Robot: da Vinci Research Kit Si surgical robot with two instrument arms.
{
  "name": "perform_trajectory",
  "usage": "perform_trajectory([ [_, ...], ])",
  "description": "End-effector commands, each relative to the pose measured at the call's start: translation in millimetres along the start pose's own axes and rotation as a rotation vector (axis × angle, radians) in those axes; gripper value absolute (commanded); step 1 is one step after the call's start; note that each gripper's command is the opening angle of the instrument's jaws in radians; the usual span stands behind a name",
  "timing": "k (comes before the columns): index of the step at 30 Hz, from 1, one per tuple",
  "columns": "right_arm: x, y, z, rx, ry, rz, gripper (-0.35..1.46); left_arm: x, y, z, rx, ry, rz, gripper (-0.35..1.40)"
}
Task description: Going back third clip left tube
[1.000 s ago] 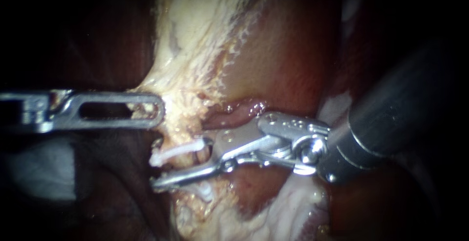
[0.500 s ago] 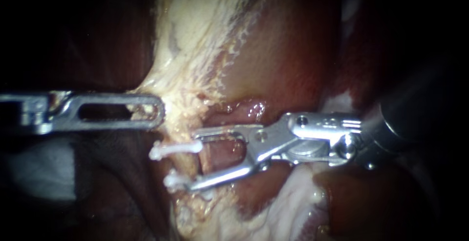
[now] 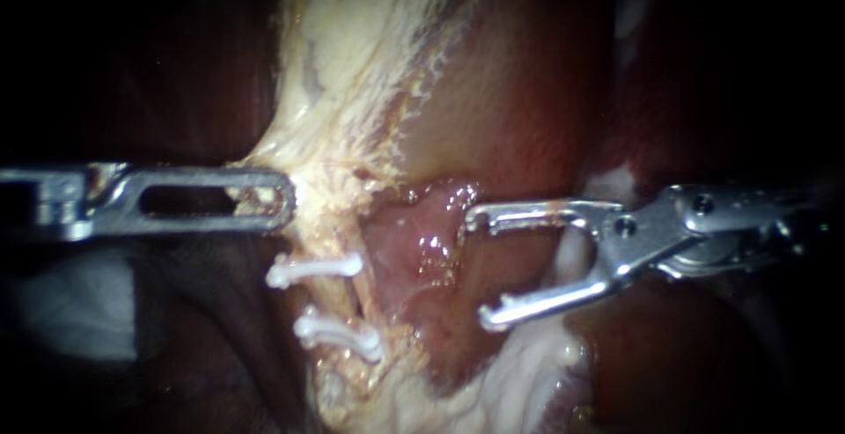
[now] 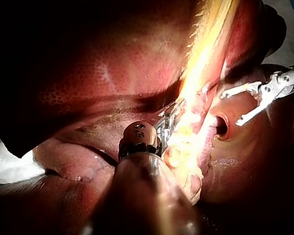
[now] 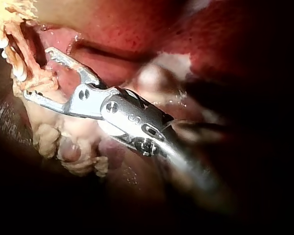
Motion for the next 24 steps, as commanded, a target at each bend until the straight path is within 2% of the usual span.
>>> perform_trajectory([
  [1,0.5,-0.2,-0.6,-0.001,-0.004,-0.004,0.59,0.1,0.1,0.2,0.001,0.000,0.000,-0.35],
  [5,2.2,-1.0,-2.8,0.006,-0.012,-0.006,0.58,0.2,0.1,0.5,0.000,-0.002,0.000,-0.35],
  [9,3.0,-1.4,-3.3,0.007,-0.014,-0.008,0.58,0.6,0.2,1.6,-0.003,-0.009,0.002,-0.35],
  [13,3.0,-1.3,-2.9,0.004,-0.011,-0.008,0.57,1.4,0.8,4.2,-0.002,-0.015,0.006,-0.35],
  [17,2.7,-1.1,-2.6,0.002,-0.010,-0.008,0.58,2.1,1.2,7.2,0.003,-0.006,0.011,-0.35],
  [21,2.7,-1.1,-2.6,0.002,-0.010,-0.009,0.58,2.6,0.7,9.5,0.004,0.005,0.012,-0.35],
  [24,2.7,-1.1,-2.6,0.002,-0.010,-0.008,0.58,2.6,0.2,10.3,0.006,0.007,0.011,-0.35],
])
